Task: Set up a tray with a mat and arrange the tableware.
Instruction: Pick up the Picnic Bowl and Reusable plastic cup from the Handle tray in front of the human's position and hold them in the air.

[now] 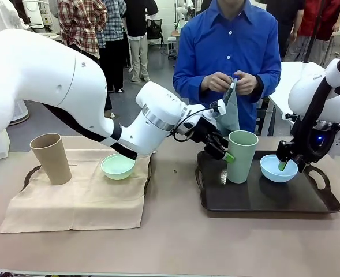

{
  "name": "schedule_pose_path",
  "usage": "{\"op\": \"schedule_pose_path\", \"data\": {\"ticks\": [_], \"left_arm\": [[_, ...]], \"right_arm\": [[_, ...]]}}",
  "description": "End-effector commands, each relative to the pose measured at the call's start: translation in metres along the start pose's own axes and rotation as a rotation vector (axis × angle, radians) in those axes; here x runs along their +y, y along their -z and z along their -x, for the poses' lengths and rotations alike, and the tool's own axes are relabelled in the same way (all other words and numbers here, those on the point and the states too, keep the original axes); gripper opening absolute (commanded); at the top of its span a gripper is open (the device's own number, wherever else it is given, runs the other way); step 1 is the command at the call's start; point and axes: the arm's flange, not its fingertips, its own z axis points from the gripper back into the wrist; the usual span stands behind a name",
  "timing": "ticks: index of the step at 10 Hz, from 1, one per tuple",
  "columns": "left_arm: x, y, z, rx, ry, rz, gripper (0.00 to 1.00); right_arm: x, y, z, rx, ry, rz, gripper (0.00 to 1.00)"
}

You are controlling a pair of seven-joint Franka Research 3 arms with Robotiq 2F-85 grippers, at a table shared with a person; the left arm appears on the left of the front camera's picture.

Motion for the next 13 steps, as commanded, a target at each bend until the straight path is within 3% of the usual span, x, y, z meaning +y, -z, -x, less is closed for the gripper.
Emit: {"op": "schedule_pose_path", "data": {"ticks": [1, 7, 8, 9, 10, 11, 12, 13], "left_arm": [[0.007, 0.009, -0.009, 0.014, -0.012, 0.044, 1.0], [0.024, 0.035, -0.017, 0.02, -0.007, 0.073, 1.0], [0.025, 0.035, -0.015, 0.024, -0.008, 0.068, 0.42], [0.027, 0.032, -0.013, 0.021, -0.011, 0.069, 0.41], [0.027, 0.031, -0.013, 0.016, -0.011, 0.067, 0.0], [0.026, 0.032, -0.013, 0.013, -0.009, 0.065, 0.39], [0.026, 0.032, -0.014, 0.013, -0.007, 0.063, 0.0], [0.026, 0.032, -0.013, 0.011, -0.01, 0.058, 0.0]], "right_arm": [[-0.006, 0.001, -0.006, 0.006, -0.008, -0.028, 0.7], [-0.006, 0.001, -0.009, 0.003, -0.014, 0.001, 0.7], [-0.006, 0.002, -0.009, -0.002, -0.028, 0.004, 0.11], [-0.007, 0.002, -0.009, -0.006, -0.028, -0.001, 0.1], [-0.008, 0.001, -0.009, -0.011, -0.026, -0.001, 0.0], [-0.009, 0.001, -0.009, -0.012, -0.026, 0.0, 0.05], [-0.009, 0.0, -0.009, -0.014, -0.03, 0.001, 0.0], [-0.008, 0.0, -0.009, -0.012, -0.034, 0.003, 0.0]]}}
